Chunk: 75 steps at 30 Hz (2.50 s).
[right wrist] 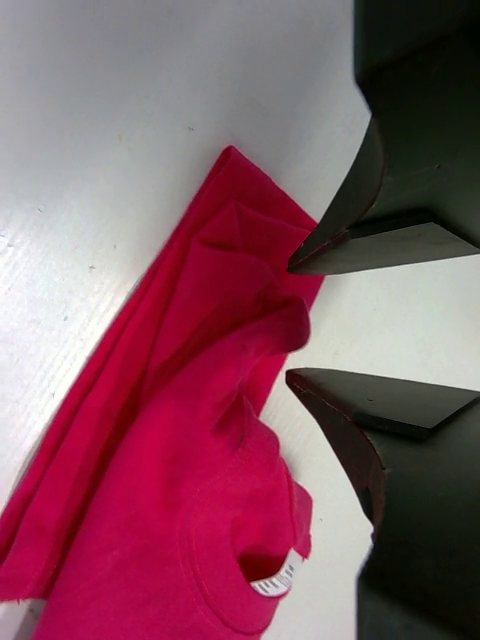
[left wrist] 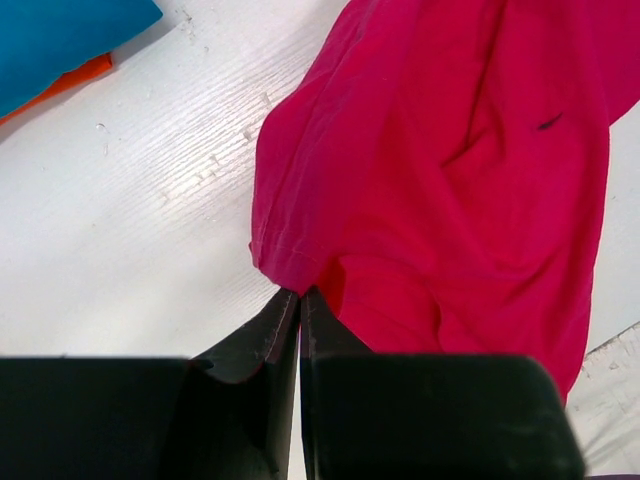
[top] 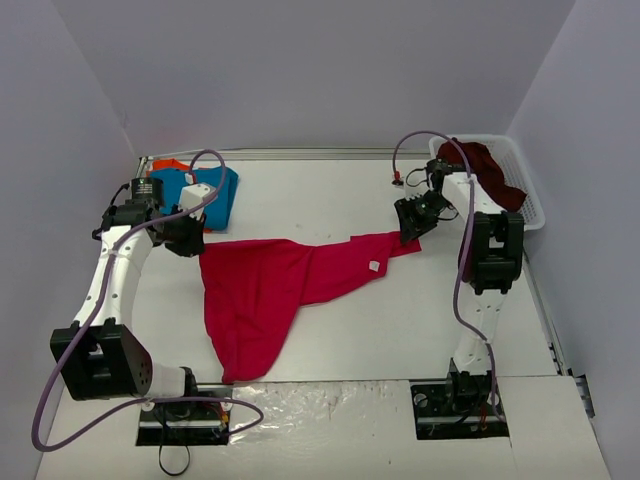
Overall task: Fold and stack the t-shirts
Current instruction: Flatten out the tshirt
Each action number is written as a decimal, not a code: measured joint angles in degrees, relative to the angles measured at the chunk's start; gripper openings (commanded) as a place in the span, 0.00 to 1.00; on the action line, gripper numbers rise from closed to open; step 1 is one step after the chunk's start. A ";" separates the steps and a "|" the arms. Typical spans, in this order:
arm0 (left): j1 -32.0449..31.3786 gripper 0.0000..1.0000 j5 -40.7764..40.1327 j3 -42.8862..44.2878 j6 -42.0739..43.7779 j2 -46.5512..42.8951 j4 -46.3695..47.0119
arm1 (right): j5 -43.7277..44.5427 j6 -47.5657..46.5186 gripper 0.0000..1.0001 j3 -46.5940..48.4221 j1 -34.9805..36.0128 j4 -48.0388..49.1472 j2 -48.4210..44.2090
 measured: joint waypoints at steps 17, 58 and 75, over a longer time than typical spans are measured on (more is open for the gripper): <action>0.00 0.02 0.46 -3.72 -0.04 -0.11 0.46 | 3.19 0.15 0.00 0.37 0.83 2.51 3.56; 3.93 0.02 3.78 -4.04 -1.33 -23.76 -9.09 | 3.78 -10.32 0.54 -27.58 -0.74 -8.81 -41.11; 3.93 0.02 5.38 -8.37 -2.51 -26.34 -6.62 | -2.32 -10.05 0.34 -26.60 -0.74 -3.17 -18.21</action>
